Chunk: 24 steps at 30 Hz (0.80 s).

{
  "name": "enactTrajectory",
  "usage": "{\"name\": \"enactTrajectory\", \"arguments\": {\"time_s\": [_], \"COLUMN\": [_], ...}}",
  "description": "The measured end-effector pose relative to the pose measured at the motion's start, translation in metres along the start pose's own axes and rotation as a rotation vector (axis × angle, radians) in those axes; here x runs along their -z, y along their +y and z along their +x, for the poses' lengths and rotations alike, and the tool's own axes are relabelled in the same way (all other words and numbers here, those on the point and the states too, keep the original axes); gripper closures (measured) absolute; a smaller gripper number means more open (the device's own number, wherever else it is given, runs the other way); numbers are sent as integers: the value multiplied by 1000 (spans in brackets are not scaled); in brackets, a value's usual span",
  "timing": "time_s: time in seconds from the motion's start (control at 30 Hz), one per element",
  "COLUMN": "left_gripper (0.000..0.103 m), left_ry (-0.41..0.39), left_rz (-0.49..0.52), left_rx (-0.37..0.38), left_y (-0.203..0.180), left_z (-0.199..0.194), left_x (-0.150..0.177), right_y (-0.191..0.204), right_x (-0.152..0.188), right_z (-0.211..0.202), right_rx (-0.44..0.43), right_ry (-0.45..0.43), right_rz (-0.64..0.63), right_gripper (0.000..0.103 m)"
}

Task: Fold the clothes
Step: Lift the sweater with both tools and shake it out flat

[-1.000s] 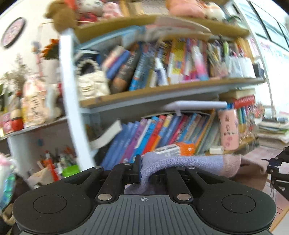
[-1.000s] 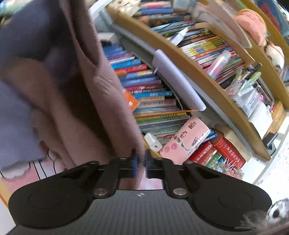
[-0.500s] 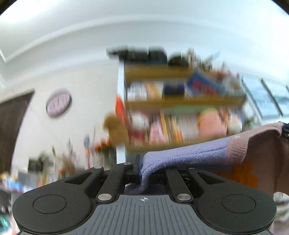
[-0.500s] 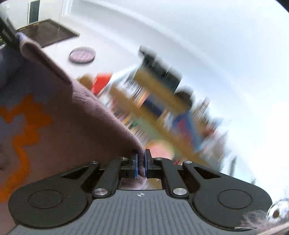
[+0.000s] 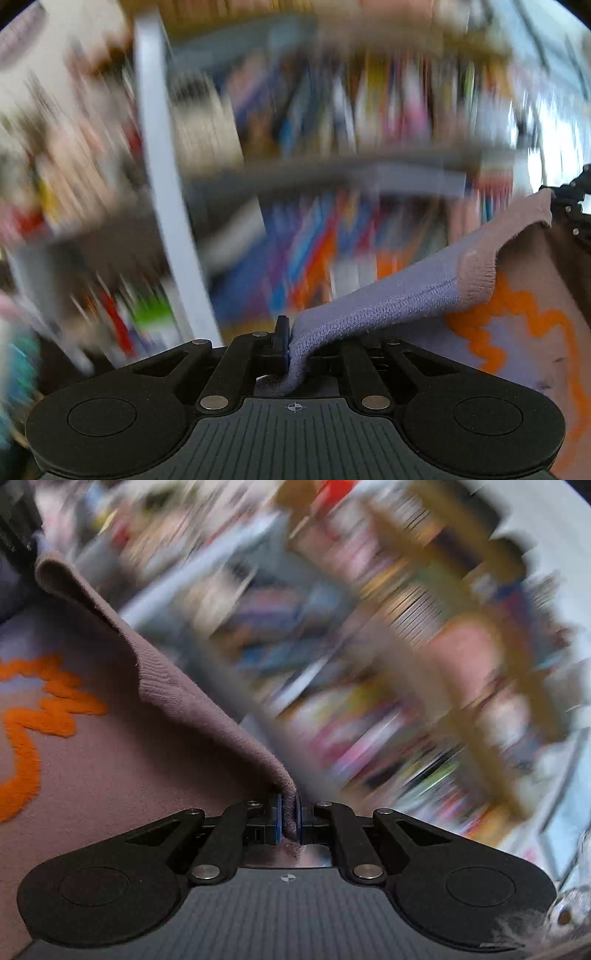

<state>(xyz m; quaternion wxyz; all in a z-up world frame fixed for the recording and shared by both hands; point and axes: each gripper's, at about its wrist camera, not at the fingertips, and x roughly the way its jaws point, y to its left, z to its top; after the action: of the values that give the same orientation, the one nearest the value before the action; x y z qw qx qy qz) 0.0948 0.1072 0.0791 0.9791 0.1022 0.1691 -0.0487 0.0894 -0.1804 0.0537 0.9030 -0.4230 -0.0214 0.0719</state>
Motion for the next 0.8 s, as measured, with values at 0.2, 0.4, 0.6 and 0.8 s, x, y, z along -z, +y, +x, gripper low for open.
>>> {"name": "enactTrajectory", "arguments": {"time_s": [0.2, 0.4, 0.6, 0.8], "left_gripper": [81, 27, 28, 28], "left_ry": [176, 110, 103, 115], "left_rz": [27, 99, -143, -282], "left_rx": [-20, -45, 88, 177], "left_y": [-12, -2, 14, 6], "left_z": [79, -3, -102, -127], "left_x": [12, 45, 93, 130], "right_y": [51, 38, -14, 14], "right_x": [29, 43, 49, 51], "right_z": [95, 61, -52, -117], "right_rx": [-141, -196, -410, -520], "right_ry": [232, 231, 219, 279], "right_rz": [-60, 44, 431, 484], "right_gripper": [96, 79, 61, 44]}}
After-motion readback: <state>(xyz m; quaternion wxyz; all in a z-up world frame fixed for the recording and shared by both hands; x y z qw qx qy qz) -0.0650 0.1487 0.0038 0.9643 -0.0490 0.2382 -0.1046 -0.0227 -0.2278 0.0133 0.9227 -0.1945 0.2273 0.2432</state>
